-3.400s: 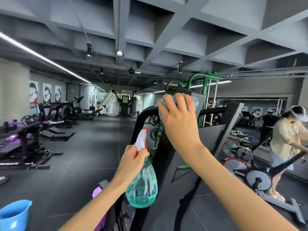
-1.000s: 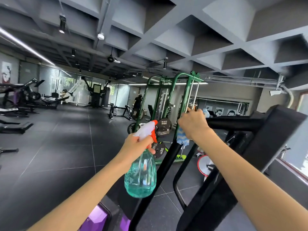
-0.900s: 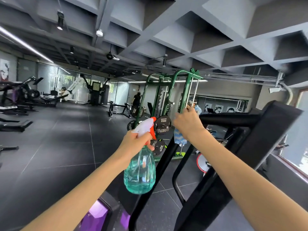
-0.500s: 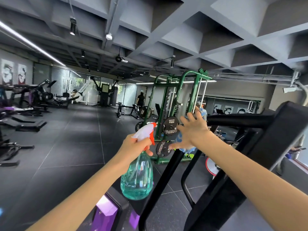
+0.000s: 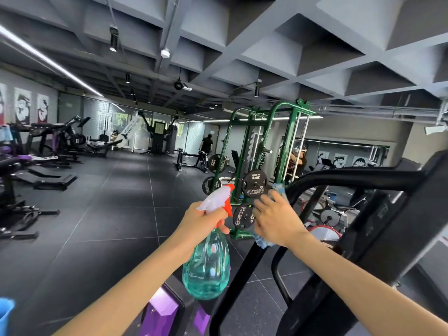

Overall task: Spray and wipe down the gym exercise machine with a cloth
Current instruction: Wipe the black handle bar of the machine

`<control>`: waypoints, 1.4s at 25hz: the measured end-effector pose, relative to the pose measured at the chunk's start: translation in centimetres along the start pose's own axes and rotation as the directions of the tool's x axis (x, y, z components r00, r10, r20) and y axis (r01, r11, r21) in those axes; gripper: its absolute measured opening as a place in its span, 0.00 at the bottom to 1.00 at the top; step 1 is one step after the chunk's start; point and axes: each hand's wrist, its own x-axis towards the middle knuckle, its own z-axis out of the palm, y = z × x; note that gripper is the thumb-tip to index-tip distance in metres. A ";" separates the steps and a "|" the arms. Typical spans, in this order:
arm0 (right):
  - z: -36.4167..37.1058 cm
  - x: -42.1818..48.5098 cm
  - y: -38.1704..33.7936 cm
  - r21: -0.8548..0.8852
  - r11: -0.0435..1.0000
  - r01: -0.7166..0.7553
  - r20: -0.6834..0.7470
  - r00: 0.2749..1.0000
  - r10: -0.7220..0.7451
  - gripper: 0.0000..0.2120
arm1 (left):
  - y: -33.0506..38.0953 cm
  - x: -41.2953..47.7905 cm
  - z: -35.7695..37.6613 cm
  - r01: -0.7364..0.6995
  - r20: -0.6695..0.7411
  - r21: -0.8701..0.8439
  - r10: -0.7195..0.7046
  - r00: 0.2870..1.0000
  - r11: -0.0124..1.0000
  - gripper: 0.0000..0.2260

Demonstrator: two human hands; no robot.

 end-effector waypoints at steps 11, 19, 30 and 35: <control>-3.3 -1.0 2.4 -0.072 0.988 -0.138 0.116 0.983 0.145 0.25 | 1.6 -1.6 0.3 0.030 0.039 -0.001 -0.030 0.999 1.000 0.08; -6.3 -1.9 5.2 0.019 0.986 -0.168 -0.089 0.982 0.169 0.03 | 3.5 -2.1 0.8 0.012 0.034 -0.004 -0.012 0.999 1.000 0.09; -11.9 -0.8 9.1 0.908 0.222 -0.356 0.169 0.796 0.581 0.13 | 4.0 -2.5 1.5 0.010 0.075 -0.025 -0.008 0.997 1.000 0.07; -11.8 -0.9 11.3 0.872 -0.025 -0.489 0.413 0.708 0.573 0.15 | 4.2 -2.3 1.0 -0.017 0.084 -0.027 0.019 0.996 0.999 0.05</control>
